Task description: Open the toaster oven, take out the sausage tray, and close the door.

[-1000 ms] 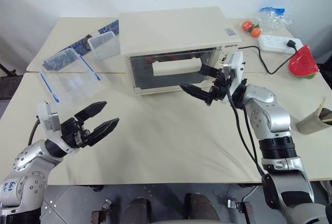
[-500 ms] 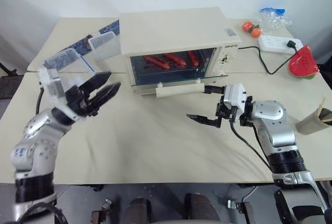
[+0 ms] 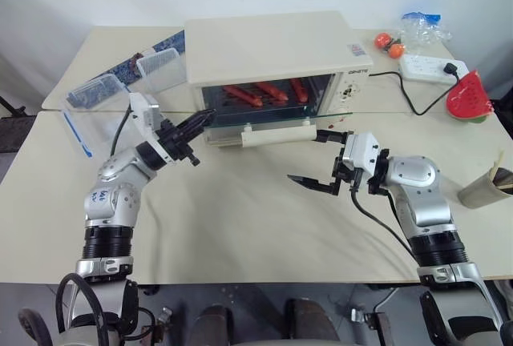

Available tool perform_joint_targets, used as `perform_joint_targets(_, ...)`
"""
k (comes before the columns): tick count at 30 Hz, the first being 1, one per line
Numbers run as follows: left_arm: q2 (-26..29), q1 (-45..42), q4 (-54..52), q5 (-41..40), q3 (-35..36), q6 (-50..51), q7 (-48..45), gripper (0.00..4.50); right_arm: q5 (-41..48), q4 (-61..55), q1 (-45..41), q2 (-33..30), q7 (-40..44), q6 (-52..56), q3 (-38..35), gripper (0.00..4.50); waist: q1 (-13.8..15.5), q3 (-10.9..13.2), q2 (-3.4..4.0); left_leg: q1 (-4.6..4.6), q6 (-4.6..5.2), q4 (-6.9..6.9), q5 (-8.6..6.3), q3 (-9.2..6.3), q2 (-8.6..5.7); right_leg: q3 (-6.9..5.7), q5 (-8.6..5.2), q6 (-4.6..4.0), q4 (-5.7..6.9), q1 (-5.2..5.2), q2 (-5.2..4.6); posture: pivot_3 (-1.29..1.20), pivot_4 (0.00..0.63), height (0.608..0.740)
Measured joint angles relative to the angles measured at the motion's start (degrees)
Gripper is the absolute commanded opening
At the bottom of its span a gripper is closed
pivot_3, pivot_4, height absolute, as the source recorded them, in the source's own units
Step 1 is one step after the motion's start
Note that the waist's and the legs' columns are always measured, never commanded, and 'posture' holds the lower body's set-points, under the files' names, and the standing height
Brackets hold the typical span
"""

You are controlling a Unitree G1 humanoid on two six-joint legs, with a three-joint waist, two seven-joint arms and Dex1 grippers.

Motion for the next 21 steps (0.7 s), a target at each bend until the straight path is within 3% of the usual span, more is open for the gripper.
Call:
perform_joint_targets(5, 0.09, -0.02, 0.03, 0.82, -1.05, 0.23, -2.2, 0.09, -0.02, -2.96, 6.17, -2.63, -1.99, 0.02, -1.07, 4.5, 0.43, 0.01, -0.01, -0.09, 0.01, 0.21, 0.0, -0.06, -0.02, -0.06, 0.0, 0.0, 0.0, 0.06, -0.04, 0.0, 0.15, 0.74)
perform_joint_targets(9, 0.97, 1.78, -0.43, 1.96, -2.4, 0.71, -4.39, 0.09, -0.12, -6.91, 19.01, -7.2, -4.62, -0.07, -6.45, 4.5, 1.72, 0.01, -0.01, -0.1, 0.02, 0.24, -0.02, -0.03, -0.03, -0.06, 0.0, 0.0, -0.01, 0.08, -0.04, 0.0, 0.15, 0.74)
perform_joint_targets(13, 1.47, 4.74, -1.24, 4.48, -4.99, 0.52, -5.59, 0.09, -1.7, -8.51, 25.76, -10.27, -8.09, -0.01, -10.61, 4.5, 1.68, 0.01, -0.01, -0.07, 0.03, 0.38, -0.01, 0.1, -0.03, 0.0, 0.0, -0.01, -0.02, 0.15, -0.04, 0.0, 0.15, 0.74)
perform_joint_targets(21, 0.89, 11.02, -2.39, 8.8, -8.65, -1.58, -6.7, 0.09, -2.47, -10.86, 27.31, -12.82, -13.55, 1.99, -15.78, 4.5, 1.46, 0.01, -0.02, 0.12, 0.0, 0.41, 0.07, 0.33, 0.1, 0.15, 0.11, -0.2, -0.03, 0.19, 0.03, 0.0, 0.15, 0.74)
